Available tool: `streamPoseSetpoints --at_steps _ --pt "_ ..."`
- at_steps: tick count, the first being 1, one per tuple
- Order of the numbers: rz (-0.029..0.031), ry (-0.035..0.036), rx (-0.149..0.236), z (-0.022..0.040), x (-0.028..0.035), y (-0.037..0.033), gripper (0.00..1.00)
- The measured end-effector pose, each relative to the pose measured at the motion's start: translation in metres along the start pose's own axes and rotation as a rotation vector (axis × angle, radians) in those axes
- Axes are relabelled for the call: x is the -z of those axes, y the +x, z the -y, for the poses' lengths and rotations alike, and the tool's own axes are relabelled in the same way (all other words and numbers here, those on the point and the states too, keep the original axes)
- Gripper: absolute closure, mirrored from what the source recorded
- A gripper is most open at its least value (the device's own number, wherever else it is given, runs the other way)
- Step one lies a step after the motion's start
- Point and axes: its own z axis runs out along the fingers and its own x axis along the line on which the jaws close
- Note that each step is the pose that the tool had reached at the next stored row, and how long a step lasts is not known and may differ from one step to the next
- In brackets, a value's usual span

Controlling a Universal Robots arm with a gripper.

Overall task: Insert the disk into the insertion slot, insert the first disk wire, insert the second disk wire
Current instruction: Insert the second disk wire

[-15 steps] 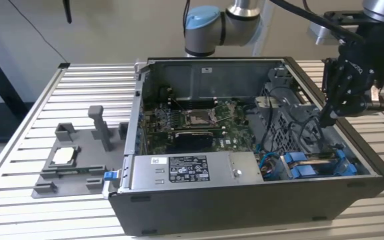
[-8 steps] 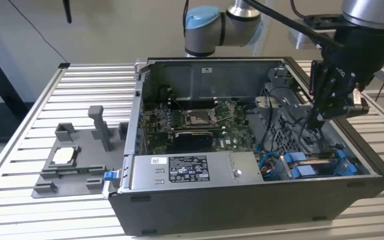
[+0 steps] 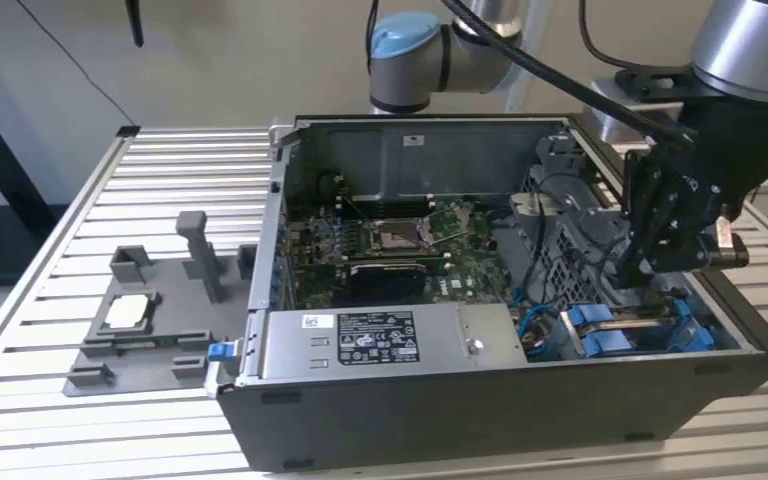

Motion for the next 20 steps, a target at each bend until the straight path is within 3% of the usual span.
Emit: streamPoseSetpoints --at_steps 3,5,6,9,14,16,20 --pt "0.0034 0.0074 0.001 0.0001 -0.0019 0.0019 0.84" --pt "0.0090 0.0195 0.002 0.0001 -0.0031 0.0026 0.84" --pt "0.0126 0.0303 0.004 0.0001 -0.0040 0.0030 0.84" --pt "0.0196 0.0486 0.006 0.0001 -0.0065 0.0037 0.84" --pt "0.0256 0.0691 0.008 0.0000 -0.0103 0.0047 0.84" --pt "0.0277 0.0741 0.008 0.0001 -0.0117 0.0049 0.84" --pt "0.0280 0.0743 0.008 0.0007 -0.0133 0.0050 0.84"
